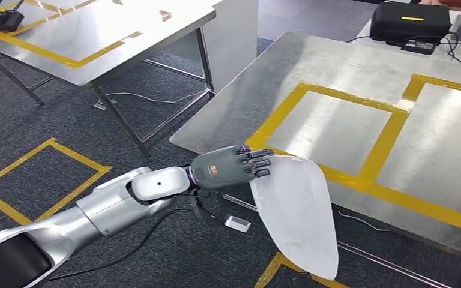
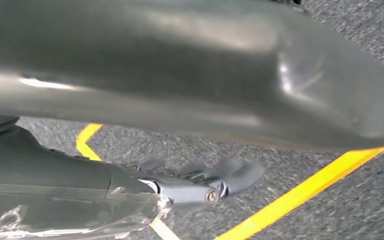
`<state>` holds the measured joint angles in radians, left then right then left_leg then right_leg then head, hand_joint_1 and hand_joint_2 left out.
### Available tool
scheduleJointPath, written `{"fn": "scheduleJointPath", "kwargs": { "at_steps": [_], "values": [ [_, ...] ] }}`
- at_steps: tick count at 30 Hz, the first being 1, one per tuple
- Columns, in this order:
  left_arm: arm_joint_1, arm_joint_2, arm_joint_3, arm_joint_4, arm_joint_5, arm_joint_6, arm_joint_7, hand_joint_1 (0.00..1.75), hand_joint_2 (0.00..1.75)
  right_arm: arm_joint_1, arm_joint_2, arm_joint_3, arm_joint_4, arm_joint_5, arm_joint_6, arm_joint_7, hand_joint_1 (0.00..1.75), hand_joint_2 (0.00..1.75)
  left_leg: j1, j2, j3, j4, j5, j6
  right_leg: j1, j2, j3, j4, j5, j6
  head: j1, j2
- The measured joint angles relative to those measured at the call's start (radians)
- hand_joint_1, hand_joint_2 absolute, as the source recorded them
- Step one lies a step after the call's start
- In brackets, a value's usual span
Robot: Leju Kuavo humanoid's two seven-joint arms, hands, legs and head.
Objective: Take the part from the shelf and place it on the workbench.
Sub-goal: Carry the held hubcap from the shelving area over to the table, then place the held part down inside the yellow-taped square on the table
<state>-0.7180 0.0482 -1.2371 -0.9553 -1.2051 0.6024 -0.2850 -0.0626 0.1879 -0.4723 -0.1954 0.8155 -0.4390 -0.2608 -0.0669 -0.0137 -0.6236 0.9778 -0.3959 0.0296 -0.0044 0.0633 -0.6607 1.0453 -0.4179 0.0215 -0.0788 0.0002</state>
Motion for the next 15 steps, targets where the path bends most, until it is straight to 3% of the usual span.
{"fn": "scheduleJointPath", "kwargs": {
  "at_steps": [1, 15],
  "values": [
    [0.002, 0.001, 0.000, 0.000, 0.000, 0.000, 0.000, 1.69, 1.75, 0.000, 0.000, 0.000, 0.000, 0.001, -0.001, -0.001, 0.00, 0.00, 0.002, -0.002, -0.001, -0.001, -0.002, -0.011, 0.002, -0.001, 0.000, -0.002, 0.000, -0.002, 0.001, 0.000],
    [0.004, 0.001, 0.002, 0.001, 0.000, 0.001, 0.000, 1.69, 1.75, -0.009, -0.005, 0.001, 0.000, 0.002, -0.006, -0.006, 0.00, 0.00, 0.007, -0.004, -0.007, 0.000, 0.006, 0.013, 0.007, -0.003, 0.000, -0.012, 0.011, 0.000, 0.001, 0.000]
  ]
}}
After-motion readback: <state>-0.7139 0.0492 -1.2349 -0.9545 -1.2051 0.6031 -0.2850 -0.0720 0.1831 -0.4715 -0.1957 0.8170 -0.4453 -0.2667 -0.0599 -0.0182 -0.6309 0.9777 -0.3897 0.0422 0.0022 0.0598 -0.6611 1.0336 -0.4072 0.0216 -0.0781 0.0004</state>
